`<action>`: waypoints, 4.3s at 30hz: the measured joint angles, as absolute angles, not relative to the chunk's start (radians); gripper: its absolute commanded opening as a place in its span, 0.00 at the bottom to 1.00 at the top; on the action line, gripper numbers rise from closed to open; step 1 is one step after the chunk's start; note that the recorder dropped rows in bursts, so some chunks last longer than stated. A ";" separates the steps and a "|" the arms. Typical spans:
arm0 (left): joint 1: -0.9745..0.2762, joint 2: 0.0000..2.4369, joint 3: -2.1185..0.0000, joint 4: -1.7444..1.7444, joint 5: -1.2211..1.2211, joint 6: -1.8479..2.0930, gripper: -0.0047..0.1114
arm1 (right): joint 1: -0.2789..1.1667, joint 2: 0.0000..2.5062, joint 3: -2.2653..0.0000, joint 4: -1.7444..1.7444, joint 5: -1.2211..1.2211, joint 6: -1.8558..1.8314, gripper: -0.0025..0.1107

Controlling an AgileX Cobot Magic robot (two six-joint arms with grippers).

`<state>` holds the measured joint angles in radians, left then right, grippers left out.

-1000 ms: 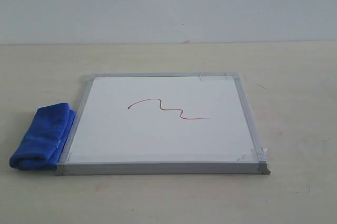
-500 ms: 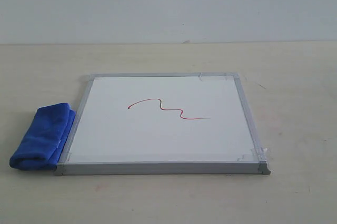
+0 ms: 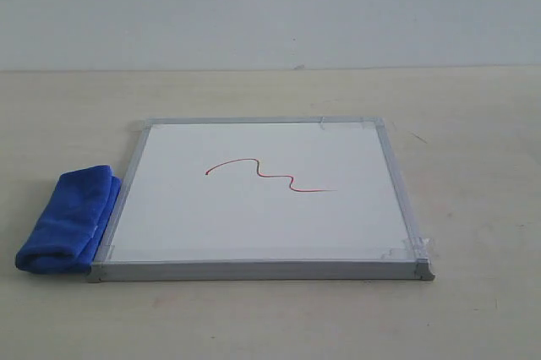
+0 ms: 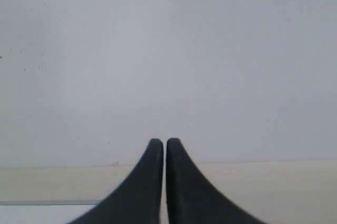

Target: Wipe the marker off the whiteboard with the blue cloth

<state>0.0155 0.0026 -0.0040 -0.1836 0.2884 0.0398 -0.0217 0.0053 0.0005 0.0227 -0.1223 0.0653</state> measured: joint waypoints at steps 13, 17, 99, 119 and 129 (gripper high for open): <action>0.016 0.003 -0.004 -0.184 0.288 0.040 0.08 | -0.022 0.157 -0.351 0.023 0.251 0.063 0.02; 0.016 0.003 -0.004 -0.184 0.288 0.040 0.08 | -0.022 0.274 -0.408 0.023 0.387 0.047 0.02; 0.016 0.003 -0.004 -0.184 0.288 0.040 0.08 | 0.838 2.335 -2.018 0.296 0.599 0.245 0.54; 0.016 0.003 -0.004 -0.184 0.288 0.040 0.08 | 0.831 2.554 -2.154 0.339 0.673 0.303 0.02; 0.016 0.003 -0.004 -0.184 0.288 0.040 0.08 | 0.831 2.577 -2.247 0.345 0.742 0.211 0.02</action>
<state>0.0155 0.0026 -0.0040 -0.1836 0.2884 0.0398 0.8312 2.5772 -2.2470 0.3447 0.7425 0.2112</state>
